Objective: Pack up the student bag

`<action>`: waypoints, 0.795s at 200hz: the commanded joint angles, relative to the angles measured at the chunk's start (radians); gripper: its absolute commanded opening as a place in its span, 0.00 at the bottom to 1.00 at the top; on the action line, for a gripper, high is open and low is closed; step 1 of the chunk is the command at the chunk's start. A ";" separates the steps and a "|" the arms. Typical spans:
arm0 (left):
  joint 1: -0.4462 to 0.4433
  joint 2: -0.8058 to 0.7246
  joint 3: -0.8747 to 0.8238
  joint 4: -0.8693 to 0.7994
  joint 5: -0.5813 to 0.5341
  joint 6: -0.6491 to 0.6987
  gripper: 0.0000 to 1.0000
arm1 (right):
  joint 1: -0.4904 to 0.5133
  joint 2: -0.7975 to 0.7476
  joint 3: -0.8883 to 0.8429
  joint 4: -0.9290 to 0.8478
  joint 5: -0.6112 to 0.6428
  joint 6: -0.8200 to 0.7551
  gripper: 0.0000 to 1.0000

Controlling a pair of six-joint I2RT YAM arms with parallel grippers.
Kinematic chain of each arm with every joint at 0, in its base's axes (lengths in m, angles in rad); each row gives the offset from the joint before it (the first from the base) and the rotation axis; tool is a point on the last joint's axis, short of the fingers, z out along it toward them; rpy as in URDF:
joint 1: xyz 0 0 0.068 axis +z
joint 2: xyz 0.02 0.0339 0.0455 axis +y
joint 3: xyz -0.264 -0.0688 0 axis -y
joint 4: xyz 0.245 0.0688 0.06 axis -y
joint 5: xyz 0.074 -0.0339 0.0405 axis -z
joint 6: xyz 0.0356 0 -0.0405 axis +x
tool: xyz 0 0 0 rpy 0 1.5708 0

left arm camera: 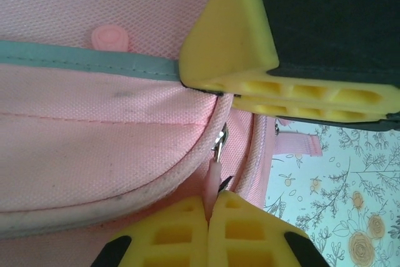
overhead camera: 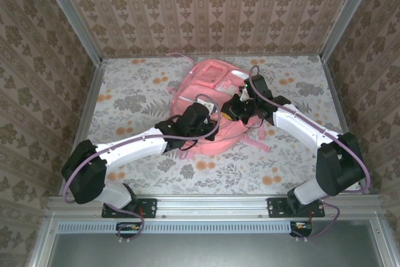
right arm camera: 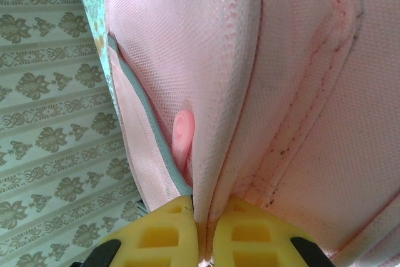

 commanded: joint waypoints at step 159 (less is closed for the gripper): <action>0.097 -0.269 -0.169 -0.186 -0.245 0.153 0.00 | -0.013 -0.012 0.055 -0.093 0.068 -0.069 0.10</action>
